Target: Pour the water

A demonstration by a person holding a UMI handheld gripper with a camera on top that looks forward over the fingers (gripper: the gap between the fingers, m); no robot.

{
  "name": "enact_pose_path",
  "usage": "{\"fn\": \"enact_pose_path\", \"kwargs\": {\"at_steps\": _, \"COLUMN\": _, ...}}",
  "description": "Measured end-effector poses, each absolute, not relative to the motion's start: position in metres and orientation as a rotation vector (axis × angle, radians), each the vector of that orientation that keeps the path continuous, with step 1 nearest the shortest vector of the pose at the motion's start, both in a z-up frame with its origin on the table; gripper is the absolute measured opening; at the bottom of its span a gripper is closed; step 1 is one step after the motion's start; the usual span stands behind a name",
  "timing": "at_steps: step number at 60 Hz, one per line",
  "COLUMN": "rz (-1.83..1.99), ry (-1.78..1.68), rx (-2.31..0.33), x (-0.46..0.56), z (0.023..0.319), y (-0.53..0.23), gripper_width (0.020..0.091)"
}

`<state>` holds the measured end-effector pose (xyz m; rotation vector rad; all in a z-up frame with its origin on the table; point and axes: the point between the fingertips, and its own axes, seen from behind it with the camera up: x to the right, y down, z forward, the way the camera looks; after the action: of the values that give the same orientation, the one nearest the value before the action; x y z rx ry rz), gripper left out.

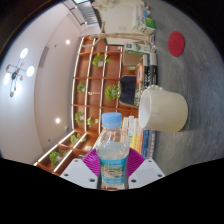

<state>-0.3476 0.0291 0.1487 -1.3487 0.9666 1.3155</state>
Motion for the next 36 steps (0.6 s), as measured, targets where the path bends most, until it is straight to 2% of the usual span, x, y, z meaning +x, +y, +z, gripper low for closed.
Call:
{"fn": "enact_pose_path", "kwargs": {"at_steps": 7, "rz": 1.471, "ry": 1.139, "rx": -1.196, "x": -0.332, "z": 0.165, "y": 0.039, "gripper_width": 0.0301}}
{"fn": "enact_pose_path", "kwargs": {"at_steps": 21, "rz": 1.720, "ry": 1.416, "rx": -0.939, "x": -0.318, "z": 0.169, "y": 0.060, "gripper_width": 0.0301}}
{"fn": "enact_pose_path", "kwargs": {"at_steps": 36, "rz": 1.709, "ry": 1.446, "rx": -0.973, "x": -0.321, "z": 0.158, "y": 0.059, "gripper_width": 0.0322}}
